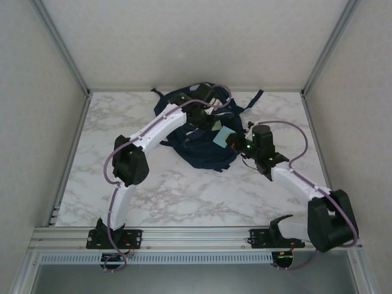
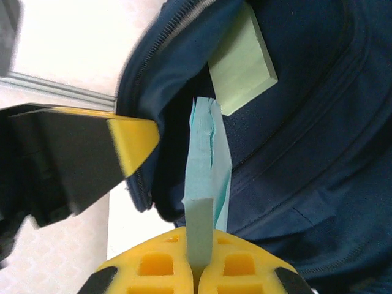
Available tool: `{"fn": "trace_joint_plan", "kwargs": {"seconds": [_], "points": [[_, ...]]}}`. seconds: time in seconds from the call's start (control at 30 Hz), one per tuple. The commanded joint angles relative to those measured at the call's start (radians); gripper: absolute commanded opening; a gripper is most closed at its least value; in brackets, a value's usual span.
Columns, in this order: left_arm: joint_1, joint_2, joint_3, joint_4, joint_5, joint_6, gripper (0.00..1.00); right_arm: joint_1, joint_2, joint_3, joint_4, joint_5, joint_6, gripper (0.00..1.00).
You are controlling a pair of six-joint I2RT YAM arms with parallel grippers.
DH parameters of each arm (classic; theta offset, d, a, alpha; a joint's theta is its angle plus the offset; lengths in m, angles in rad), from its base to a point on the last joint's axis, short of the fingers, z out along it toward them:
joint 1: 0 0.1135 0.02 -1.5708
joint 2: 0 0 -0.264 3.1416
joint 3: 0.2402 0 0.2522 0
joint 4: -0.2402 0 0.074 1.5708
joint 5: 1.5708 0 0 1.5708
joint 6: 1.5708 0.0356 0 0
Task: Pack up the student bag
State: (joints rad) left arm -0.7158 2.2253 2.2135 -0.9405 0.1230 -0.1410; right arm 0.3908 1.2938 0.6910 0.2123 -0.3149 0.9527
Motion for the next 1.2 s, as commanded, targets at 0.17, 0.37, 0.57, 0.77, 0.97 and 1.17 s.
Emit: {"fn": "trace_joint_plan", "kwargs": {"seconds": [0.17,0.37,0.57,0.77,0.97,1.17], "points": [[0.013,-0.09,0.066,0.049,0.126,-0.113,0.0,0.061,0.233,0.136,0.293,-0.025,0.138,0.0],[0.024,-0.11,0.052,0.065,0.148,-0.136,0.0,0.068,0.341,0.145,0.465,-0.072,0.226,0.0],[0.029,-0.13,0.029,0.083,0.174,-0.148,0.0,0.066,0.341,0.117,0.324,0.058,0.181,0.0],[0.029,-0.141,0.028,0.099,0.213,-0.17,0.0,0.066,0.398,0.179,0.225,0.157,0.173,0.0],[0.029,-0.155,0.024,0.108,0.238,-0.195,0.0,0.068,0.52,0.307,0.26,0.112,0.212,0.06],[0.029,-0.164,-0.001,0.136,0.228,-0.209,0.0,0.067,0.497,0.291,0.228,0.125,0.229,0.38]]}}
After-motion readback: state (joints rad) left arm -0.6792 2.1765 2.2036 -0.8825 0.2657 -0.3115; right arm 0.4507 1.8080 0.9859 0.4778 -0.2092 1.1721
